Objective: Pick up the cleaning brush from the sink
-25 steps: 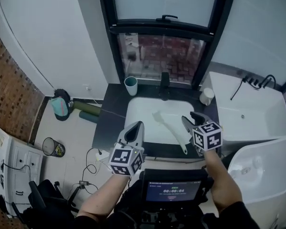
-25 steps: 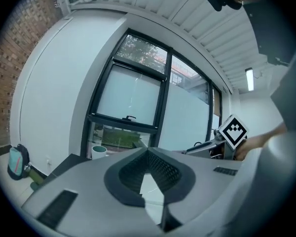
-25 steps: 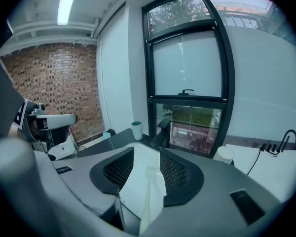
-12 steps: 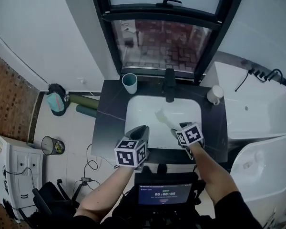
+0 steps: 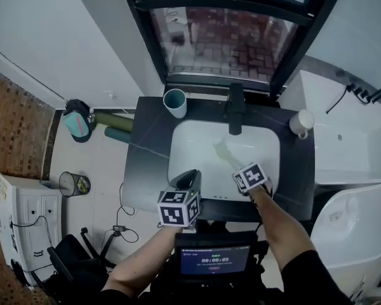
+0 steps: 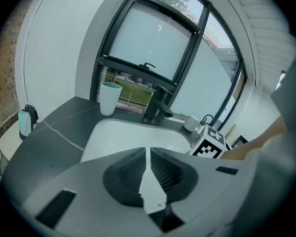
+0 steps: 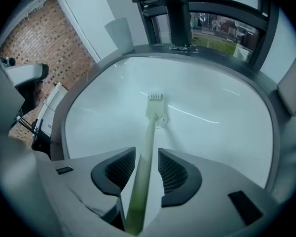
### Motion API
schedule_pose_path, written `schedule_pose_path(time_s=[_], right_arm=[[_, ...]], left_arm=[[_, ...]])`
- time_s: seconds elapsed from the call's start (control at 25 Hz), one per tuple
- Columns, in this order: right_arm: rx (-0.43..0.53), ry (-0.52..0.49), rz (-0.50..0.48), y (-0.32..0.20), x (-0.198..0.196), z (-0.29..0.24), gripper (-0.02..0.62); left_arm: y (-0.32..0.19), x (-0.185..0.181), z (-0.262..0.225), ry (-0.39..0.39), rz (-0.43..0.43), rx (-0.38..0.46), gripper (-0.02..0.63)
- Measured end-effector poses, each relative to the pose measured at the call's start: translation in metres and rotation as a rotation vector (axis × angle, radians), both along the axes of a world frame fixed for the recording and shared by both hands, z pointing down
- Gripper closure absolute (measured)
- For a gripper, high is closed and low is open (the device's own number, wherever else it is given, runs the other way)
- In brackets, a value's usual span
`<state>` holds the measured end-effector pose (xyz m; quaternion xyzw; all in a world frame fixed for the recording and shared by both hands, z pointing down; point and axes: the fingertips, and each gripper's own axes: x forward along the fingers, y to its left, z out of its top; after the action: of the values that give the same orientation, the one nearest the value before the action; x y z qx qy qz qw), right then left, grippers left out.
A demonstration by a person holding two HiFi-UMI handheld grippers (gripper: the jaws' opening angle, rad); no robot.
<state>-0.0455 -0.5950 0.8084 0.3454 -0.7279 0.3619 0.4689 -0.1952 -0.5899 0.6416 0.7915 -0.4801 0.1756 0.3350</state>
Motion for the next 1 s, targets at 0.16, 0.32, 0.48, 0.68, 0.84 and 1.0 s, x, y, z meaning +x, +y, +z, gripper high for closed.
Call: schedule_pose_path(time_s=[0.16, 0.32, 0.48, 0.68, 0.84, 1.0], right_arm=[[-0.004, 0.027, 0.010, -0.007, -0.002, 0.008, 0.532], [-0.008, 0.040, 0.031, -0.006, 0.000, 0.004, 0.535], [-0.002, 0.044, 0.081, 0.004, 0.002, -0.014, 0.537], [0.090, -0.026, 0.145, 0.021, -0.006, -0.063, 0.537], [0.141, -0.049, 0.193, 0.062, 0.012, -0.099, 0.537], [0.196, -0.069, 0.185, 0.110, 0.034, -0.141, 0.537]], left_arm=[[-0.004, -0.001, 0.005, 0.009, -0.007, 0.000, 0.571], [-0.001, 0.001, 0.000, 0.031, 0.001, 0.006, 0.571], [0.008, -0.006, -0.015, 0.050, 0.014, 0.030, 0.571], [0.026, -0.021, -0.041, 0.099, 0.004, 0.080, 0.571], [0.047, -0.020, -0.056, 0.136, 0.000, 0.115, 0.575], [0.082, 0.000, -0.087, 0.118, 0.057, 0.201, 0.594]])
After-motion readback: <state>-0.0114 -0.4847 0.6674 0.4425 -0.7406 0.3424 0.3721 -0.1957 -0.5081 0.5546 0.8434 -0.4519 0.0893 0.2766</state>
